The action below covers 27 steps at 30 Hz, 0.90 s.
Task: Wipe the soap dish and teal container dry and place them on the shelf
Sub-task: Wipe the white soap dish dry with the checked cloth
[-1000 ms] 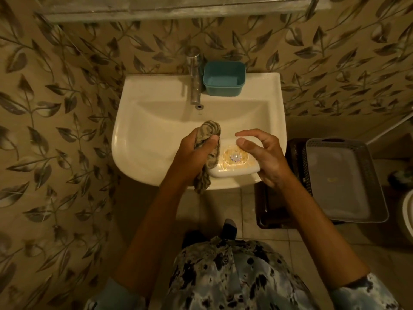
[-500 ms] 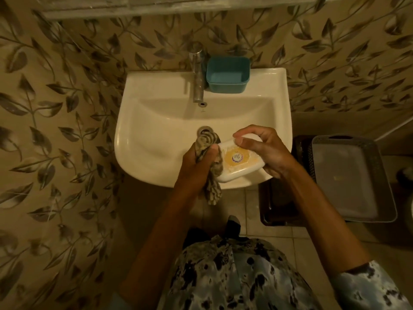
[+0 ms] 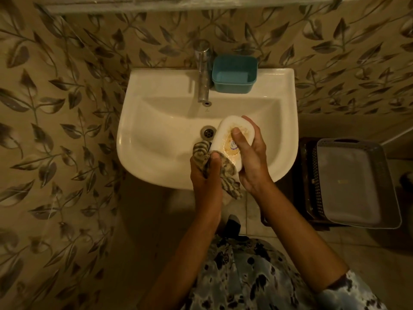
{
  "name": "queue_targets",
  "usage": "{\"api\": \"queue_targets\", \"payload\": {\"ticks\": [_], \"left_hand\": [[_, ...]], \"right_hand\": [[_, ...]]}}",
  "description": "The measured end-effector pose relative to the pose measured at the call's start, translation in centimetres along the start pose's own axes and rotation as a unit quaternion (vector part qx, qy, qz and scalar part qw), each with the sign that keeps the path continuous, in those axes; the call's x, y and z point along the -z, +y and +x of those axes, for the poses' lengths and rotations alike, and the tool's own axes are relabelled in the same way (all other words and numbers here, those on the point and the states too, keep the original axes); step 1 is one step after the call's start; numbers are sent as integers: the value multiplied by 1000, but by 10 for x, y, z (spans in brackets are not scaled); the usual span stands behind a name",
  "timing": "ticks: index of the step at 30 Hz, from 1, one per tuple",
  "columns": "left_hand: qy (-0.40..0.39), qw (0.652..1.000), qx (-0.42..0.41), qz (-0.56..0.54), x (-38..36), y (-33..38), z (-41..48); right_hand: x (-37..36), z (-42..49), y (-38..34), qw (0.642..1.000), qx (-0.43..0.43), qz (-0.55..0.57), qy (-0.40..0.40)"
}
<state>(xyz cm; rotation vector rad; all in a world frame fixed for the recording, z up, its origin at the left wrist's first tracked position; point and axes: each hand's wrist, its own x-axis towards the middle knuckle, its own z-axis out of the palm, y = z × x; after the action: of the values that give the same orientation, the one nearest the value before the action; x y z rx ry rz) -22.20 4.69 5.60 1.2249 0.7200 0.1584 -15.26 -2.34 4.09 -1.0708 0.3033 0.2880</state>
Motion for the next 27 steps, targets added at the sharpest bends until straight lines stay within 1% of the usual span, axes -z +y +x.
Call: {"api": "queue_targets", "payload": {"ticks": [4, 7, 10, 12, 14, 17, 20, 22, 24, 27], "left_hand": [[-31, 994, -45, 92, 9, -1, 6], [-50, 981, -77, 170, 5, 9, 18], [-62, 969, -84, 223, 3, 27, 33], [-79, 964, -74, 242, 1, 39, 42], [-86, 964, -68, 241, 0, 43, 43], [-90, 967, -73, 228, -2, 34, 31], [-103, 966, -69, 227, 6, 13, 8], [-128, 963, -57, 231, 11, 0, -6], [-131, 962, -51, 235, 14, -4, -9], [-110, 962, -52, 244, 12, 9, 11]], "right_hand": [[9, 2, -4, 997, 4, -58, -57], [14, 2, -9, 989, -5, -104, -108], [17, -1, -13, 979, -34, -93, -179], [17, -4, -14, 976, -35, -75, -203], [14, -3, -13, 979, -1, -77, -187], [10, 2, -10, 992, 53, -74, -89], [12, 5, -9, 996, 72, -50, 11], [15, 5, -8, 996, 64, -28, 46], [17, 6, -9, 997, 47, -44, 30], [17, 6, -13, 991, 34, -103, -80]]}}
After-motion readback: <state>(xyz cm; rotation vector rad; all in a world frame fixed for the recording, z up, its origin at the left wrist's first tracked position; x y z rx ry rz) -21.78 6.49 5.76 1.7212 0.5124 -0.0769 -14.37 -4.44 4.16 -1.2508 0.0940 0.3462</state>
